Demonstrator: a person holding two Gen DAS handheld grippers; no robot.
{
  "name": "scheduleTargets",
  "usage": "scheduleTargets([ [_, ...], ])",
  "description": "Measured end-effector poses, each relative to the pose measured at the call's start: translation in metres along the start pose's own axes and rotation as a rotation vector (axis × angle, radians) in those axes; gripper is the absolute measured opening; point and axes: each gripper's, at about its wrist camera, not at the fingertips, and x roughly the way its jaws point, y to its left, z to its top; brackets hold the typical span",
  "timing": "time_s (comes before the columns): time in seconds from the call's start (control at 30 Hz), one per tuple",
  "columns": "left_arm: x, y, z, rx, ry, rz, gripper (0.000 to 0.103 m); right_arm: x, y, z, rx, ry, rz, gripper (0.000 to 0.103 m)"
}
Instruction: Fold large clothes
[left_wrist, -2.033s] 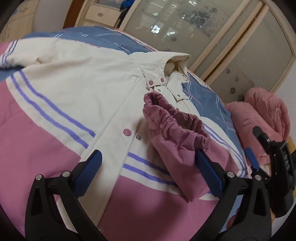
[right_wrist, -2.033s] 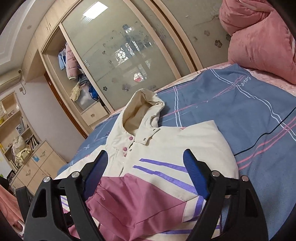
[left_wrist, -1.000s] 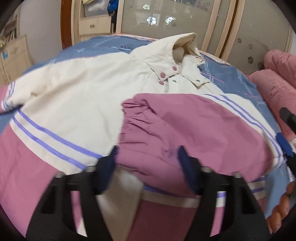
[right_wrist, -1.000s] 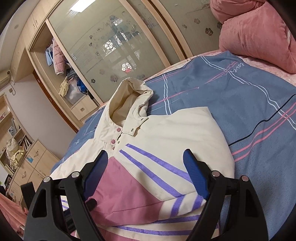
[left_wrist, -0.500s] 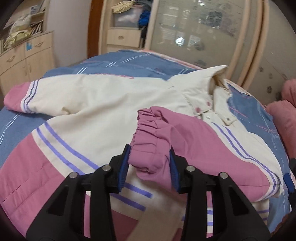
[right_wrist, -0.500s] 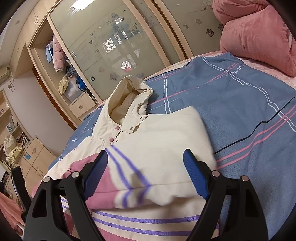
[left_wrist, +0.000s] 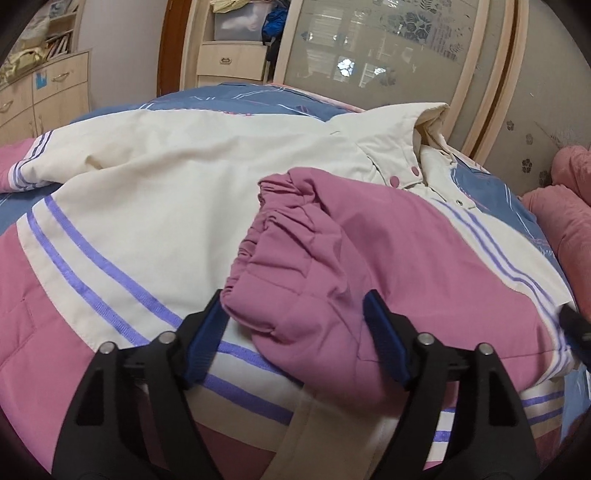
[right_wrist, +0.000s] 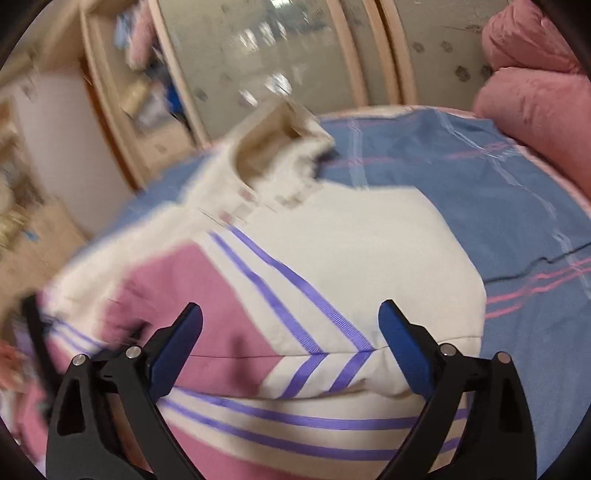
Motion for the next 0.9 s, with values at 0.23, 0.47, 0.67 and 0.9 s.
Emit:
scheduleTargets([
  [0.23,0.002,-0.006,-0.002,0.026,0.000,-0.004,0.088,-0.008,-0.034,0.001,0.164,-0.082,-0.242,0.096],
  [0.47,0.003,-0.004,-0.002,0.020,0.001,-0.006,0.088,-0.015,-0.075,-0.001,0.342,-0.074,-0.282,0.096],
  [0.67,-0.015,-0.013,-0.002,0.054,-0.087,0.034,0.059,0.006,-0.093,-0.011,0.467,0.048,-0.101,0.096],
  [0.9,-0.033,-0.036,0.023,0.136,-0.148,0.039,0.044,-0.010,-0.066,-0.004,0.339,-0.003,-0.121,0.096],
])
